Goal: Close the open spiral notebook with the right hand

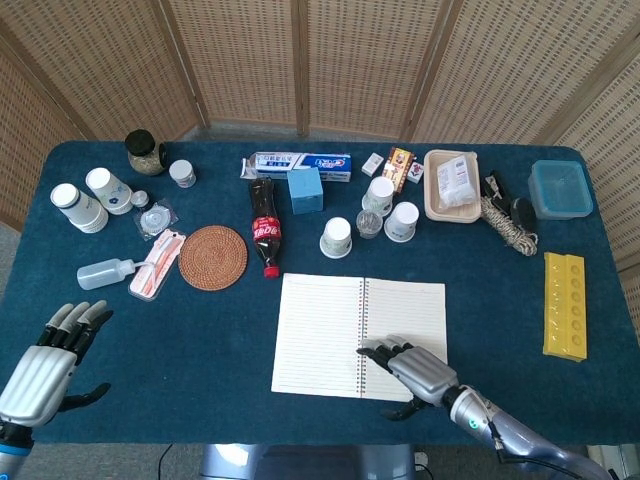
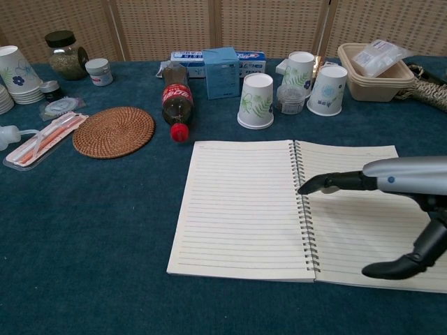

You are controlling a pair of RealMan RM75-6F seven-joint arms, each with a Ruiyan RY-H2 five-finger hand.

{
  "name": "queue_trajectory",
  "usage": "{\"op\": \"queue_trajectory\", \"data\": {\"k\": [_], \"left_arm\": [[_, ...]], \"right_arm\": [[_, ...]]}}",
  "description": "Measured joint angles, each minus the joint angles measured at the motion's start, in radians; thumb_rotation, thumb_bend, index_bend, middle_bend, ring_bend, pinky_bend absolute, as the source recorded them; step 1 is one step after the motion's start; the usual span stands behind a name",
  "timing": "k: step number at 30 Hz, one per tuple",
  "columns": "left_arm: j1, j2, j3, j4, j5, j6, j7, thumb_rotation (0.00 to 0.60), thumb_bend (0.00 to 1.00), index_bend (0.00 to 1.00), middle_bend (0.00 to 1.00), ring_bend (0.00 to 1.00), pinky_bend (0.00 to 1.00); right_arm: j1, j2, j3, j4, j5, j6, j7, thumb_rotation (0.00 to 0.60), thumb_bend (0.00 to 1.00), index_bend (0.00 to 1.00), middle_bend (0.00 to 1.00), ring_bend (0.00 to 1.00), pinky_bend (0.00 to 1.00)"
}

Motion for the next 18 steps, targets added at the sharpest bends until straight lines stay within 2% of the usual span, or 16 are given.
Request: {"op": "queue_trajectory", "data": {"k": [7,18], "left_arm": [[0.000,0.006,-0.001,-0.003,-0.003,0.004,0.001,0.600,0.07,0.00,0.00,0.00,0.00],[-0.003,0.060,0.011,-0.053,0.020,0.007,-0.023,0.600,0.07,0.00,0.00,0.00,0.00]], "right_arm": [[0.055,-0.056,0.002,0.061,0.093,-0.031,-0.044,0.465,0.35,0.00,0.00,0.00,0.00],[0.055,-0.079,-0.070,0.108,0.115,-0.021,-0.045,0.458,0.34,0.00,0.00,0.00,0.00]]}}
